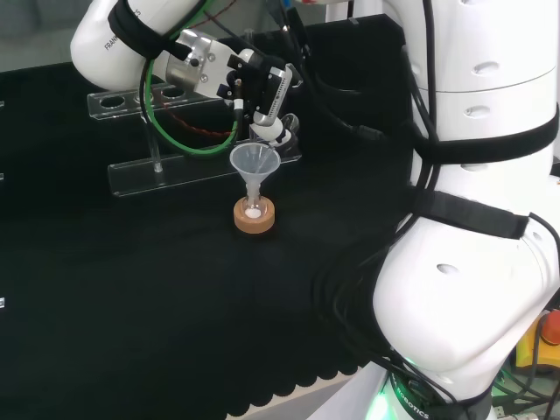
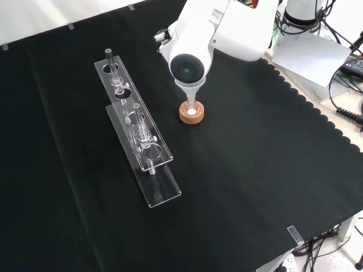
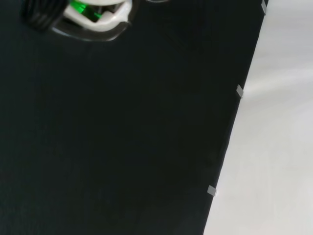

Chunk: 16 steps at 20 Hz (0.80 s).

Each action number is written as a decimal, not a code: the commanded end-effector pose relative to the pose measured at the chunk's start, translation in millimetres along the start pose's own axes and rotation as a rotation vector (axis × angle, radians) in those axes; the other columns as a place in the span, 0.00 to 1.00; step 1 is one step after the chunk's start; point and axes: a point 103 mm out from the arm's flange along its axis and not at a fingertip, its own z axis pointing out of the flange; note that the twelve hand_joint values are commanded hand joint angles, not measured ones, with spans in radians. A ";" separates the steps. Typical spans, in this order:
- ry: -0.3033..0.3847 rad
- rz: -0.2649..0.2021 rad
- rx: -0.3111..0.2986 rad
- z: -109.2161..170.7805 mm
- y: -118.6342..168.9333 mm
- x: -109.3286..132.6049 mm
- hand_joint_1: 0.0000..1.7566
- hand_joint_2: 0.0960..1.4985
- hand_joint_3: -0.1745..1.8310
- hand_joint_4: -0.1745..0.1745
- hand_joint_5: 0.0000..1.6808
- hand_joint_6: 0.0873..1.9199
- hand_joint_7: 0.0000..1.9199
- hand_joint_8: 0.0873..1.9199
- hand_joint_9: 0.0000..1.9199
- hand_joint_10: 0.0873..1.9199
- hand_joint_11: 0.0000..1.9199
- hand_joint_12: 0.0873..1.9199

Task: Pour all the NaCl from the weighing funnel into the round-bottom flask.

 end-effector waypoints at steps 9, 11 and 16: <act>0.043 -0.004 -0.021 5.2 1.4 -4.4 0.61 0.42 0.47 1.00 0.66 0.49 0.25 0.31 0.42 0.22 0.31 0.60; 0.069 -0.011 -0.028 8.8 2.6 -5.7 0.61 0.42 0.47 1.00 0.66 0.49 0.25 0.31 0.42 0.22 0.31 0.60; 0.140 -0.030 -0.049 19.6 6.9 -7.8 0.61 0.42 0.47 1.00 0.66 0.49 0.25 0.31 0.42 0.22 0.31 0.60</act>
